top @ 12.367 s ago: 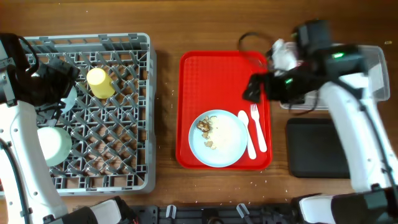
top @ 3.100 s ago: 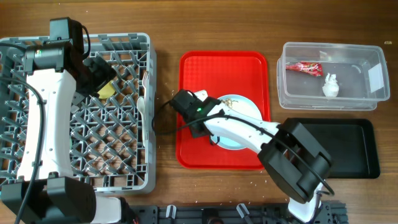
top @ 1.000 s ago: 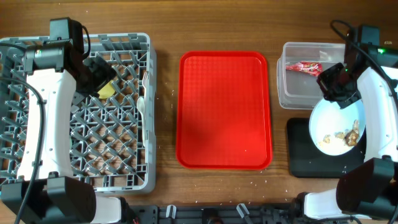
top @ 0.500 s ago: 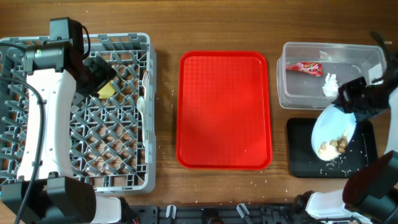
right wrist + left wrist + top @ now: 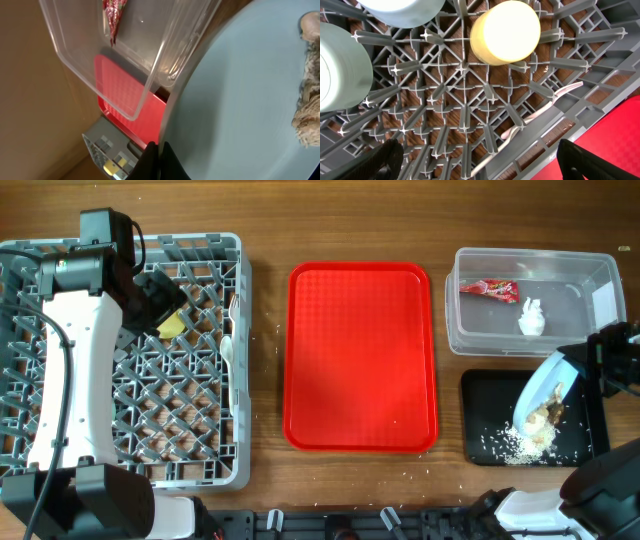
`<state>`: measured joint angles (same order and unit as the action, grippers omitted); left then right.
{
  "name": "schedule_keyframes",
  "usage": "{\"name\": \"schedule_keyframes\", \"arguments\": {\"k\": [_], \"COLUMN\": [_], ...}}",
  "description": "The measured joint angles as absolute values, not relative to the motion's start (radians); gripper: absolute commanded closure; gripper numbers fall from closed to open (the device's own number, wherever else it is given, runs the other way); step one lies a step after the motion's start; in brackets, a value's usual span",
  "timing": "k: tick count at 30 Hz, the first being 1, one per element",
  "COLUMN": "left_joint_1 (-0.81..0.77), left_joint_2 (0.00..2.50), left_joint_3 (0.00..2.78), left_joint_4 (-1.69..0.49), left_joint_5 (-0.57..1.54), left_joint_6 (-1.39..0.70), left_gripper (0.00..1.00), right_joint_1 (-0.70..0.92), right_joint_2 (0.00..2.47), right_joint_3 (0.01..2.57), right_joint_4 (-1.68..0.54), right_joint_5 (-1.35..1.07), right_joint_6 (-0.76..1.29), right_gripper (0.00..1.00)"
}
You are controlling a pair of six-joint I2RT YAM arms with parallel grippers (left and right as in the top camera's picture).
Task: Sort waste into correct bins and load items into the dishwasher rack
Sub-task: 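Tilt the plate with the right gripper to dump scraps onto black tray, then carry the plate to the dish rack and set it upright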
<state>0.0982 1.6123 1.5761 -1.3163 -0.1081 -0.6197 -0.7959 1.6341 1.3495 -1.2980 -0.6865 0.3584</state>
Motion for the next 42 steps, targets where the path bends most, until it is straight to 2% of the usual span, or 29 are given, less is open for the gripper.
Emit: {"name": "schedule_keyframes", "arguments": {"k": [22, 23, 26, 30, 32, 35, 39, 42], "left_joint_1": [0.098, 0.098, 0.098, 0.098, 0.098, 0.098, 0.099, 0.098], "left_joint_2": [1.612, 1.612, 1.612, 1.612, 1.612, 1.612, 1.612, 1.612], "left_joint_3": [1.575, 1.575, 1.575, 1.575, 1.575, 1.575, 1.575, 1.575], "left_joint_4": [-1.314, -1.313, -1.314, -1.313, -1.315, -1.314, -1.313, -1.313], "left_joint_5": [-0.108, -0.109, -0.108, -0.109, -0.108, -0.108, -0.109, -0.108], "left_joint_6": [-0.620, -0.620, -0.620, -0.620, -0.620, -0.620, -0.620, -0.620], "left_gripper": [0.00, 0.00, 0.00, 0.00, 0.00, 0.00, 0.00, 0.00], "right_joint_1": [-0.909, -0.915, -0.933, -0.945, -0.948, -0.948, -0.947, -0.931], "right_joint_2": [1.634, 1.634, 1.634, 1.634, 1.634, 1.624, 1.450, 1.234], "right_joint_3": [1.345, 1.345, 1.343, 1.343, 1.344, 1.344, 1.344, 1.354], "right_joint_4": [-1.472, -1.416, -1.470, -1.423, -1.492, -1.602, -1.578, -1.408], "right_joint_5": [-0.947, -0.955, -0.978, -0.966, -0.969, -1.111, -1.205, -1.185], "right_joint_6": [0.122, 0.122, 0.106, 0.107, 0.088, -0.045, -0.040, 0.114], "right_gripper": [0.96, 0.96, 0.96, 0.95, 0.96, 0.96, 0.96, 0.96]}}
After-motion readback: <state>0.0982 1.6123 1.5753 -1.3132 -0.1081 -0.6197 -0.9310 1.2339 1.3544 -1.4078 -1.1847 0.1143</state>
